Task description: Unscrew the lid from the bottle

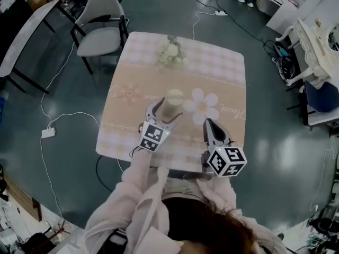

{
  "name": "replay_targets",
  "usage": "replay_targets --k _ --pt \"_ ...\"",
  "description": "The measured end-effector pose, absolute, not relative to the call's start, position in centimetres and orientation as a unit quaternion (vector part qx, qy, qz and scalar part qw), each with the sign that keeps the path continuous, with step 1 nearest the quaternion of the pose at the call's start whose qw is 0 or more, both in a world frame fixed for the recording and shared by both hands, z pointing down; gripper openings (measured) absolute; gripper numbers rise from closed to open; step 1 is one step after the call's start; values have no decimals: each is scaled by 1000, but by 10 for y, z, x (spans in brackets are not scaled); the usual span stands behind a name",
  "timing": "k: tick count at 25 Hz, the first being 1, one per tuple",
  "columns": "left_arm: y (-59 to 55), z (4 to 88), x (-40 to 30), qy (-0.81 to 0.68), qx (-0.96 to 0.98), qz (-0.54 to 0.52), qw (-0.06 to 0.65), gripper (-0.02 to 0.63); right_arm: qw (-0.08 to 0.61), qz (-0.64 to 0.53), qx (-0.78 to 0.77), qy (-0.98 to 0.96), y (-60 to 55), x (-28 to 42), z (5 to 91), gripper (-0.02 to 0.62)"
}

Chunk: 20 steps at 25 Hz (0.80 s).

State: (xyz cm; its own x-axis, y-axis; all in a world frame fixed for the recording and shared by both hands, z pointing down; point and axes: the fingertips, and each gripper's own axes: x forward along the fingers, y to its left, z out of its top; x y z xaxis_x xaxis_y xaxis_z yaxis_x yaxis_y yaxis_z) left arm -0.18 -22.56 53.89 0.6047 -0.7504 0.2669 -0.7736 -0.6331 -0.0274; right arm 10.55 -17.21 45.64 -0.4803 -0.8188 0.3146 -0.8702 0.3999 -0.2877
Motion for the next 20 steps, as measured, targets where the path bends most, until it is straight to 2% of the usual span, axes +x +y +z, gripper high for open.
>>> replay_targets --k 11,12,13,20 --pt "-249 568 12 -418 893 158 58 359 73 209 513 -829 -175 117 463 12" --pt "-250 567 11 -420 892 156 60 352 73 210 515 -828 -175 117 462 12" --pt "-251 565 10 -421 892 154 61 307 73 210 516 -827 -175 119 462 12" --pt "-247 562 12 -409 896 166 55 310 70 205 519 -827 -172 121 458 12"
